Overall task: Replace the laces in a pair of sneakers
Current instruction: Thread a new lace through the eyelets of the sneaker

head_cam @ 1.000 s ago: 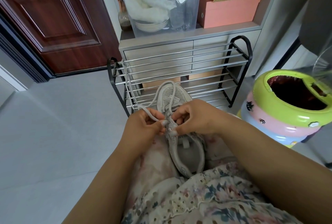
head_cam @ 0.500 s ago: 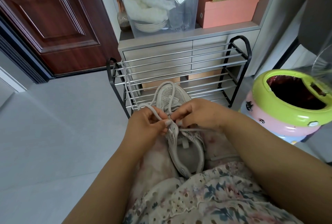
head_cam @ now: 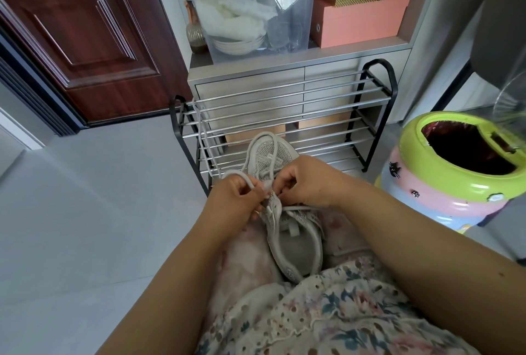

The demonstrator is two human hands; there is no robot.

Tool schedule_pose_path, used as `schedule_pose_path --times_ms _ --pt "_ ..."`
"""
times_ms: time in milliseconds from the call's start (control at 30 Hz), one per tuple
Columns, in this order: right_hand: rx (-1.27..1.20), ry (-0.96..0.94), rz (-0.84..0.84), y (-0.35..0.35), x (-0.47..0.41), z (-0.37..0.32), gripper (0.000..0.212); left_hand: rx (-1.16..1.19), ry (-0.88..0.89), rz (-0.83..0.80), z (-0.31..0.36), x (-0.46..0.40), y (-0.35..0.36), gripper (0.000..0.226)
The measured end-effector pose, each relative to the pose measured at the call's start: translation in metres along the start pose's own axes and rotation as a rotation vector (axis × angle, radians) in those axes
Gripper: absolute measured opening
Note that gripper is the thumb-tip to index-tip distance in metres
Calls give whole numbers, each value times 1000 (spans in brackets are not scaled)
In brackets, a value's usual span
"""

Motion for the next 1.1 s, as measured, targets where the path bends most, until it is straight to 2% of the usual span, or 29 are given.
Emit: schedule_pose_path --times_ms 200,367,433,533,633,667,700,767,833,933,1000,1100 --pt "9 -16 8 -2 -1 5 23 -79 -46 -168 6 -3 7 32" --pt "-62 -37 -28 -7 2 10 10 0 -141 -140 3 -5 -2 20" --pt "-249 -31 -47 -16 5 15 8 17 -154 -118 1 -4 -6 21" --pt "-583 -82 29 -32 9 23 10 39 -151 -110 -1 -4 -7 20" --pt "-1148 -163 -27 -36 11 20 14 67 -155 -89 -2 -4 -4 23" --pt "-1263 -182 -53 -35 12 17 15 75 -161 -82 -2 -4 -3 24" --pt "-1266 -188 -54 -33 12 14 13 83 -167 -76 -3 -4 -3 25" --pt "-959 -152 45 -30 12 9 9 92 -169 -68 -4 -4 -5 25" --pt "-415 -114 175 -27 13 4 8 94 -168 -71 -5 -5 -6 24" --pt "264 -128 145 -17 9 1 16 109 -160 -79 -6 -4 -6 25" --pt "474 -135 84 -10 5 1 20 124 -161 -81 -6 -3 -6 26" --pt "441 -163 52 -9 3 -1 17 133 -159 -78 -5 -2 -6 26"
Point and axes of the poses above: each hand's wrist, its own x-axis away from the middle knuckle, its own y-axis out of the palm, z = x × y, the point moved 1 cm from there along -x, towards the middle knuckle, and after that the axes turned 12 degrees about x, right-handed, at the moved point
